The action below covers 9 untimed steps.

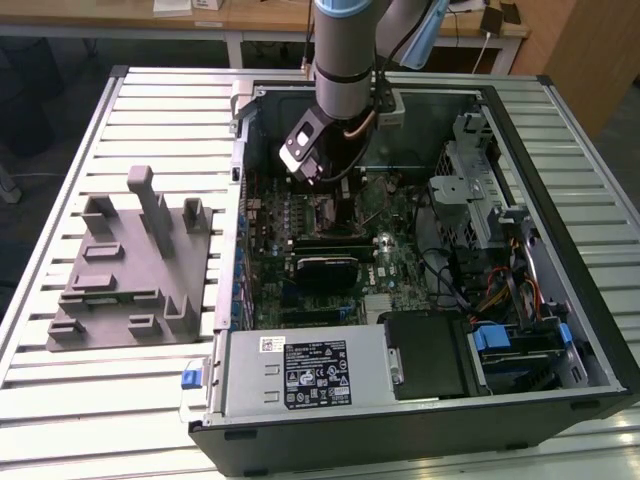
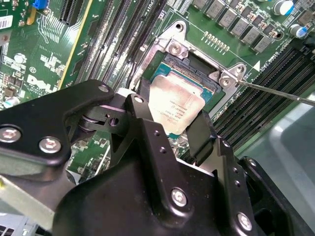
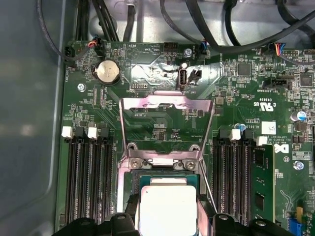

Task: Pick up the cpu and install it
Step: 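Place the cpu into insertion slot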

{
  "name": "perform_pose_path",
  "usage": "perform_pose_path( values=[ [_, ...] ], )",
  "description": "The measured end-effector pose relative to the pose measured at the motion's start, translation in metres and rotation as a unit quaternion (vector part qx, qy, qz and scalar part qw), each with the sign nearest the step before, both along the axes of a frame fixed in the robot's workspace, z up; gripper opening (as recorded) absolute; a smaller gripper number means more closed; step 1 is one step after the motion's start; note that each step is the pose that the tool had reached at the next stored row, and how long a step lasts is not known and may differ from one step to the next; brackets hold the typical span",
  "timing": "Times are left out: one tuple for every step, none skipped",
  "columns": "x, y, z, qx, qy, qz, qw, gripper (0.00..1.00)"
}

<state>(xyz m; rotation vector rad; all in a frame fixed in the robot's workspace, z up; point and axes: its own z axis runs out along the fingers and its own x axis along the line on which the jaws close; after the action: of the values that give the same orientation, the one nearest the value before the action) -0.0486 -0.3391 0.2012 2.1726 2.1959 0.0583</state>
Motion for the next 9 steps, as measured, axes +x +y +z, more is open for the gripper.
perform_pose_path(
  values=[
    [0.0,0.0,-0.0003,0.0,0.0,0.0,1.0,0.54],
    [0.0,0.0001,-0.0006,0.0001,0.0,-0.001,1.0,0.54],
    [0.0,0.0001,-0.0008,0.0002,0.0,-0.004,1.0,0.54],
    [0.0,0.0,-0.0009,0.0001,0.0,-0.007,1.0,0.54],
    [-0.0001,0.0,-0.001,0.0002,0.0,-0.008,1.0,0.54],
    [-0.0002,0.0001,-0.0013,0.0003,-0.0001,-0.008,1.0,0.54],
    [-0.0003,0.0001,-0.0017,0.0004,-0.0001,-0.008,1.0,0.54],
    [-0.0004,0.0002,-0.0022,0.0005,-0.0001,-0.008,1.0,0.54],
    [-0.0005,0.0002,-0.0027,0.0005,-0.0001,-0.008,1.0,0.54]
  ],
)
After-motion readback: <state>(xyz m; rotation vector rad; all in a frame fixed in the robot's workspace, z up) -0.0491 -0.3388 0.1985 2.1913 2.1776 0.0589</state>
